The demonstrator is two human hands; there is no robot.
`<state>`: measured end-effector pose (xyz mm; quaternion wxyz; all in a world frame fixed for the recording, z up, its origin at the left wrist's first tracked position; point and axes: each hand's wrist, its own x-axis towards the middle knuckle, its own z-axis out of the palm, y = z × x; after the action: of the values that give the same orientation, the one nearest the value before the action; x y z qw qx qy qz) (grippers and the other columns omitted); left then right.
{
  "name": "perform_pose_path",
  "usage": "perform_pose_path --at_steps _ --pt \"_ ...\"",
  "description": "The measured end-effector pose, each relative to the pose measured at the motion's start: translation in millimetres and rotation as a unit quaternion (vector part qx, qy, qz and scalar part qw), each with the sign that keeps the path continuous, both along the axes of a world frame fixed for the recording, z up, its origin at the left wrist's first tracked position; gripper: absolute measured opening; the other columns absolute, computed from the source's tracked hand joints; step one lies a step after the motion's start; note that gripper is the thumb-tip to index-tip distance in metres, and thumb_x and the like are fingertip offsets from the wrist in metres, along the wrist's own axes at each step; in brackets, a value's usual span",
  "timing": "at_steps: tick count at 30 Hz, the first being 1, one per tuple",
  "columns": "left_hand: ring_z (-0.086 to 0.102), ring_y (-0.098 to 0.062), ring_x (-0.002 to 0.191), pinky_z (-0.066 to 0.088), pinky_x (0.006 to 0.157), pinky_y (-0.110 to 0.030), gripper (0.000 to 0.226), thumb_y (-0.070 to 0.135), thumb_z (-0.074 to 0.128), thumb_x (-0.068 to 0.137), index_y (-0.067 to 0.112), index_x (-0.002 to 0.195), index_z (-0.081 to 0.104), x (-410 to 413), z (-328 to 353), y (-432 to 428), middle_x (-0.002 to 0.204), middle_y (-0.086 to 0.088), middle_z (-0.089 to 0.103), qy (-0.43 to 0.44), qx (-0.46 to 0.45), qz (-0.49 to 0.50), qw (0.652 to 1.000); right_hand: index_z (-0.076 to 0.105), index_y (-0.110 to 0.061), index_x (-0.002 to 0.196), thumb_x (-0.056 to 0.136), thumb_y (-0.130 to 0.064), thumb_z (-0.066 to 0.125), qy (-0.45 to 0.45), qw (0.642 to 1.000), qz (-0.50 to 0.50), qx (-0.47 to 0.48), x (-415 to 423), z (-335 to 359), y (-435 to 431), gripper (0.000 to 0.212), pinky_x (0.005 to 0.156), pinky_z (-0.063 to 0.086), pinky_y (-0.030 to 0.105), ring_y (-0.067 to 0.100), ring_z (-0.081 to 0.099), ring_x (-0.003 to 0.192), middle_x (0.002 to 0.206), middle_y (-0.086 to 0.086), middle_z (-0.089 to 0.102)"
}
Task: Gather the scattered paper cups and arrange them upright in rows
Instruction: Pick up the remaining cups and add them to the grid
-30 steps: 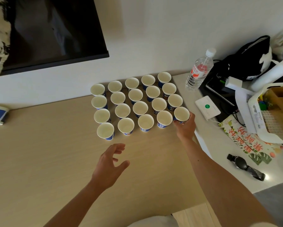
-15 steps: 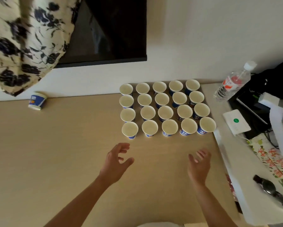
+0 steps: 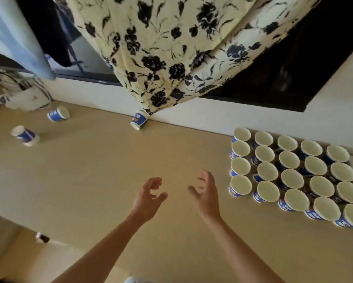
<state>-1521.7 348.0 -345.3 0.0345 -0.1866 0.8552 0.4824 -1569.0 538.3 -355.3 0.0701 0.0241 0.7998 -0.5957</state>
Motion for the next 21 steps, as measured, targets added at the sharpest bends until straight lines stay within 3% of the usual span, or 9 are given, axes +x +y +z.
perform_pose_path --at_steps 6,9,16,21 --pt "0.059 -0.01 0.11 0.056 0.086 -0.034 0.044 0.017 0.075 0.084 0.017 0.125 0.058 0 2 -113 0.117 0.006 0.063 0.009 0.01 0.067 0.998 0.046 -0.01 0.139 0.087 -0.01 0.074 -0.036 0.996 0.055 0.059 -48 11 -126 0.059 0.085 0.047 0.023 0.018 0.059 0.107 0.129 0.007 0.057" --pt "0.059 -0.01 0.109 0.056 0.084 -0.03 0.043 0.017 0.074 0.084 0.016 0.124 0.058 0 3 -176 0.117 0.005 0.064 0.014 0.017 0.106 0.994 0.046 -0.009 0.137 0.087 -0.012 0.075 -0.076 0.993 0.059 0.072 -73 12 -191 0.058 0.075 0.043 0.021 0.02 0.061 0.101 0.128 0.012 0.058" --pt "0.058 -0.015 0.11 0.053 0.084 -0.031 0.044 0.017 0.073 0.084 0.013 0.125 0.058 -10 -1 -317 0.119 0.0 0.063 0.021 0.014 0.189 0.982 0.048 -0.009 0.135 0.085 -0.016 0.077 -0.069 0.982 0.136 0.115 -118 10 -331 0.058 0.082 0.045 0.028 0.017 0.061 0.092 0.125 0.011 0.06" --pt "0.056 -0.022 0.114 0.045 0.092 -0.031 0.05 0.018 0.072 0.084 0.011 0.128 0.052 -33 -9 -435 0.123 -0.006 0.058 -0.008 -0.064 0.24 0.969 0.048 -0.011 0.136 0.085 -0.02 0.078 -0.068 0.971 0.177 0.147 -138 -6 -400 0.06 0.085 0.044 0.029 0.022 0.059 0.1 0.124 0.011 0.062"
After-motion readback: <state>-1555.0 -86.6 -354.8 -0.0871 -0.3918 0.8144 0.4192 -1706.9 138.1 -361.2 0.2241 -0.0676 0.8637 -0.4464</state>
